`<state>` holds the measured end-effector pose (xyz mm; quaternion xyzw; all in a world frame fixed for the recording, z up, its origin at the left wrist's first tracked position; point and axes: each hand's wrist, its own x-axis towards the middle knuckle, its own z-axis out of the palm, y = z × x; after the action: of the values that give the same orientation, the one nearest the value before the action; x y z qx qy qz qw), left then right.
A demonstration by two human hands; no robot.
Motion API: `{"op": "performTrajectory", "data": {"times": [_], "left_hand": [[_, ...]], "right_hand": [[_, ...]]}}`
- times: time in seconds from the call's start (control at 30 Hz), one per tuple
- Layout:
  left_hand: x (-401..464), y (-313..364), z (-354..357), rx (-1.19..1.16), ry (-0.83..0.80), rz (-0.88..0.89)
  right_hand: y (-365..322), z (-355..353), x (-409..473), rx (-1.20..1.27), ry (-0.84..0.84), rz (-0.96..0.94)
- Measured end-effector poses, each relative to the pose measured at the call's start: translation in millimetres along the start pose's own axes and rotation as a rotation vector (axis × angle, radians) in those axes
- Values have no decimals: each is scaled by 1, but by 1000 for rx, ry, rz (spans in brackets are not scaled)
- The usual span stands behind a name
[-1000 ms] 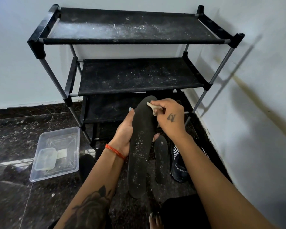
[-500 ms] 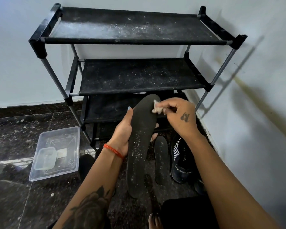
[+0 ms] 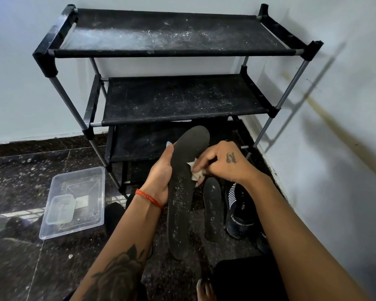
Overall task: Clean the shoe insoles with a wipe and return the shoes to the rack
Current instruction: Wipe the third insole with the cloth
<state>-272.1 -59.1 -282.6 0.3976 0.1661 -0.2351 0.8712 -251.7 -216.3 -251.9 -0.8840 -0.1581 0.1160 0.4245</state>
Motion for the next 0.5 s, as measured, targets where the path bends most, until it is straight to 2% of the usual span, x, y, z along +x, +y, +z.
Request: {"op": "performTrajectory", "data": {"times": [0.07,0.13,0.2,0.37,0.5], "left_hand": [[0,1,1,-35,20,-7],[1,2,0,-64,-2,-39],[-1,1,0,-72,-40,-53],[-4,-1,1,-51,-141,19],[-2,1,-1,-64,-131,33]], "right_hand": [[5,-6,1,-137,222,22],[7,-7,3,-80,537,-3],[7,-3,9,-4,679,-52],[10,8,16,20,549,50],[2,4,10,158,414,165]]}}
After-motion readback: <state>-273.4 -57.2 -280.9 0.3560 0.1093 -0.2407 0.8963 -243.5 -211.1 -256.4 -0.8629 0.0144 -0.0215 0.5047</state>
